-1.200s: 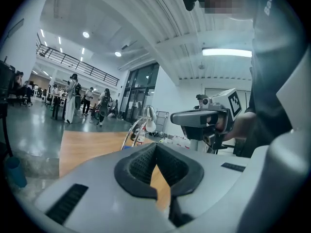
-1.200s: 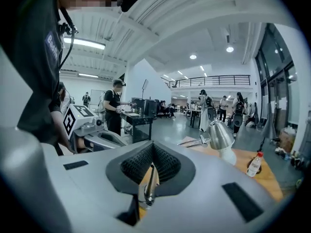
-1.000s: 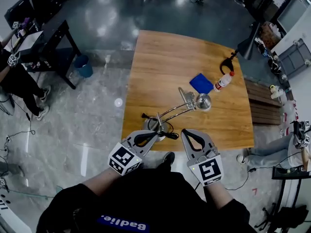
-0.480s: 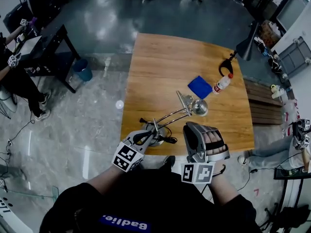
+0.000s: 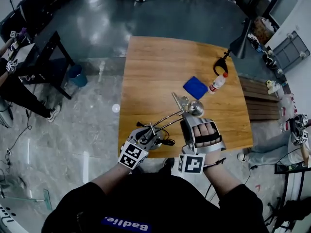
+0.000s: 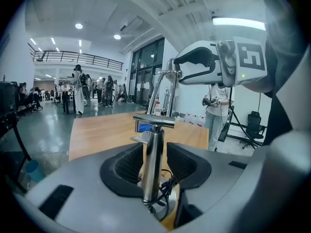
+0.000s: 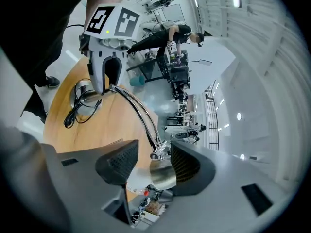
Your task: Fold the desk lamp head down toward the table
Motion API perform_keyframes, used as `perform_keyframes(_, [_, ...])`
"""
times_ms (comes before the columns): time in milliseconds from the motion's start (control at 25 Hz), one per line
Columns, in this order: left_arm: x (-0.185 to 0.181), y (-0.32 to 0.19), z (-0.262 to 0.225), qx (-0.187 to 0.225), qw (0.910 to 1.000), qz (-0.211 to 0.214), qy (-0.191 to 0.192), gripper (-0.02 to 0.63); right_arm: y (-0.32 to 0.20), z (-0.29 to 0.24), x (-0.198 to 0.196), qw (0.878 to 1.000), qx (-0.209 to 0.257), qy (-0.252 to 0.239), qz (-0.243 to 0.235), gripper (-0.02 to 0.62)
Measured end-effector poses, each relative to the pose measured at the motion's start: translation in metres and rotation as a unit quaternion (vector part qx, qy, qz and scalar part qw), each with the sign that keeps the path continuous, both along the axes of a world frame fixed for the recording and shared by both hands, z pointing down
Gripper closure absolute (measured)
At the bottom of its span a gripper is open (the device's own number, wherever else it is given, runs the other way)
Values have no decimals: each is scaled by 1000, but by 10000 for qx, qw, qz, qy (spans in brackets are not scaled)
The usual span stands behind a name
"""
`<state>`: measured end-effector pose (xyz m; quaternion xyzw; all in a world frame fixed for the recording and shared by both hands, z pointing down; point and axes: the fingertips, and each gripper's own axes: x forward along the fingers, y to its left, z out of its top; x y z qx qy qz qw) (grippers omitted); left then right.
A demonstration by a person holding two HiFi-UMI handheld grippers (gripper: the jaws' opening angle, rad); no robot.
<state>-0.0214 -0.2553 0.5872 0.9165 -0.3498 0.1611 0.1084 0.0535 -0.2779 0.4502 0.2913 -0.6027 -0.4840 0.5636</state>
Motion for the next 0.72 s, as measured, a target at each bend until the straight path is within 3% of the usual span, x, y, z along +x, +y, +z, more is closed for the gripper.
perform_keyframes(160, [10,-9,-3,91,9999,117,-83,463,-6,4,4,9999,-2,-97,141,407])
perform_keyframes(320, [13,-13,-5,138,9998,151,-46,472,-8,-2,5,9991,66,-362,206,525])
perform_keyframes(520, [13,-13,-3,70,9999,73,137,474,-12,11,17,9957,-283,-731,486,525])
perform_keyframes(720, [12,-14,-2,-19,9999,58,118,474,-21,53,36,9832,-843,-1339,914,526])
